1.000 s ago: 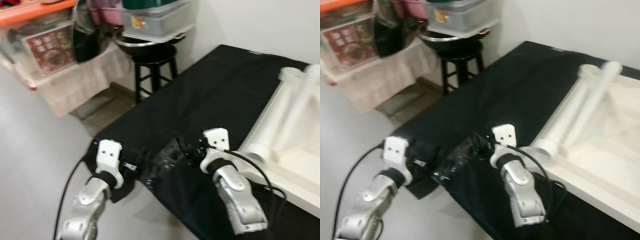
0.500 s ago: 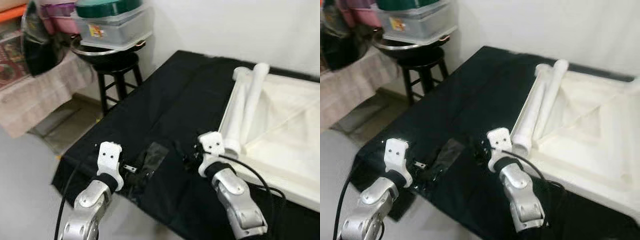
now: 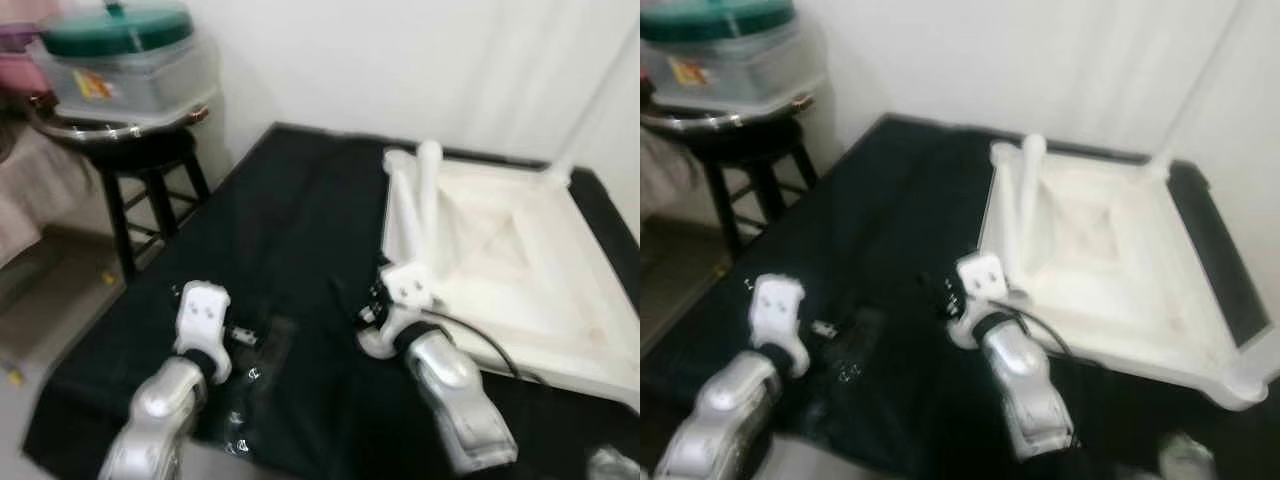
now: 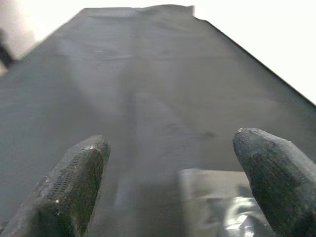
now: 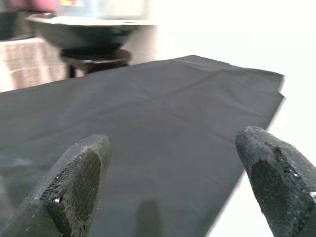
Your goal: Building children table
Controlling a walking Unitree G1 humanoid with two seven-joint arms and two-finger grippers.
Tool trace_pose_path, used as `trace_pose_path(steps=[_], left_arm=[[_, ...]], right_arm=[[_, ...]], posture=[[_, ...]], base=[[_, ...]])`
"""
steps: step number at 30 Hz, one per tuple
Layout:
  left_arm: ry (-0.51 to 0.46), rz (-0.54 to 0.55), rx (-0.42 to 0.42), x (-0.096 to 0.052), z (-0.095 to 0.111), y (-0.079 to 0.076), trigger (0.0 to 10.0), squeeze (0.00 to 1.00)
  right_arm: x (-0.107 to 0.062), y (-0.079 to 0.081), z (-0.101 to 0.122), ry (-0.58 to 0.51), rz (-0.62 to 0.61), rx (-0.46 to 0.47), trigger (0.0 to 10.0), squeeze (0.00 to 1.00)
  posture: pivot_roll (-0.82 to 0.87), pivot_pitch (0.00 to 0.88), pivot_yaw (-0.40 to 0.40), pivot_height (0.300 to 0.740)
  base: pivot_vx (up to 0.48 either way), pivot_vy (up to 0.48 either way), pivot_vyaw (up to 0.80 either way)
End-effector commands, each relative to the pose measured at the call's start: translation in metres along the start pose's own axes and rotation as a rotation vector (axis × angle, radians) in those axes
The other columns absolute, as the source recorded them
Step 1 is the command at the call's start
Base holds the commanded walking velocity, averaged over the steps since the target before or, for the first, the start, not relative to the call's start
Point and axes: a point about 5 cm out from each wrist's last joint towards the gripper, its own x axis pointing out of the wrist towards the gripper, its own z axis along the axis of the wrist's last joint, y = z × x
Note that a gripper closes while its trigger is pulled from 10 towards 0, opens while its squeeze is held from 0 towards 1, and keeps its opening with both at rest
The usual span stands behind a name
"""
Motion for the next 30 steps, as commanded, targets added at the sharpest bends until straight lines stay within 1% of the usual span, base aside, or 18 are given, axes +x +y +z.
trace_pose_path(steps=[1, 8, 11, 19, 25, 30], left_arm=[[0.015, 0.007, 0.013, -0.005, -0.003, 0.003, 10.0, 0.0], [0.018, 0.002, 0.029, -0.005, -0.004, 0.004, 10.0, 0.0], [0.009, -0.015, 0.055, -0.005, -0.002, 0.005, 10.0, 0.0], [-0.01, -0.044, 0.05, -0.006, 0.001, 0.005, 10.0, 0.0], [-0.019, -0.046, 0.06, -0.005, 0.003, 0.005, 10.0, 0.0], [-0.061, -0.048, 0.083, -0.004, 0.014, 0.009, 10.0, 0.0]], right_arm=[[-0.001, 0.001, -0.003, 0.01, -0.002, 0.01, 10.0, 0.0], [0.0, 0.004, -0.002, -0.008, 0.005, 0.017, 10.0, 0.0], [0.0, 0.005, -0.002, -0.015, 0.001, 0.02, 10.0, 0.0], [0.0, 0.006, -0.002, -0.015, 0.0, 0.009, 10.0, 0.0], [0.0, 0.007, 0.0, -0.032, 0.011, 0.008, 10.0, 0.0], [-0.001, 0.005, 0.007, -0.079, 0.01, -0.005, 10.0, 0.0]], posture=[[-0.02, 0.088, 0.019, 0.74], [-0.01, 0.075, 0.039, 0.74], [0.01, 0.067, 0.04, 0.74], [0.01, 0.065, 0.044, 0.74], [0.01, 0.069, 0.047, 0.74], [0.01, 0.069, 0.046, 0.74]], base=[[0.0, 0.0, -0.8], [0.0, 0.0, -0.8], [0.0, 0.0, 0.0], [0.0, 0.0, 0.0], [0.0, 0.0, -0.74], [0.0, 0.0, -0.8]])
